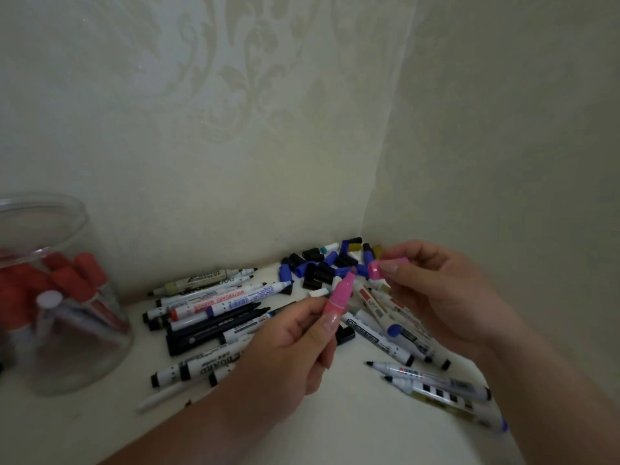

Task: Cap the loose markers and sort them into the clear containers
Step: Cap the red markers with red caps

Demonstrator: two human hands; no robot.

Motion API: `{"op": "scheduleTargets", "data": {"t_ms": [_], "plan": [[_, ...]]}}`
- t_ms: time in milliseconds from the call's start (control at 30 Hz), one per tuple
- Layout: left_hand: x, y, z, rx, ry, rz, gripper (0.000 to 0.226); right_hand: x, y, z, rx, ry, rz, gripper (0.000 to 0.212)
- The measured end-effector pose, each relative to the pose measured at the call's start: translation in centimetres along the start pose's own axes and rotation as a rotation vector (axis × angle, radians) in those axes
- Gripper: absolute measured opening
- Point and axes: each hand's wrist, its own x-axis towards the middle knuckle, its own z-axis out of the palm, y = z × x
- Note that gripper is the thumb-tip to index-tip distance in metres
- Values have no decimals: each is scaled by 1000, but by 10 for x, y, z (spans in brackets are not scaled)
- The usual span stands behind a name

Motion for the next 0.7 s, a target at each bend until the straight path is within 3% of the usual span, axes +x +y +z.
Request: {"op": "scheduleTargets", "data": {"t_ms": [133,233,400,700], "plan": [[-1,-2,-1,105,-27,9,27,-5,5,-6,165,-68,-62,40],[-2,-4,0,163,-25,19,24,-6,6,-3,198,-88,-103,30],[2,-6,-2,133,-19,-23,24,-3,11,-2,163,-34,-147,15],[1,-6,-2,114,-52,-30,19,-5,19,5,-3,-46,-216,19]]}}
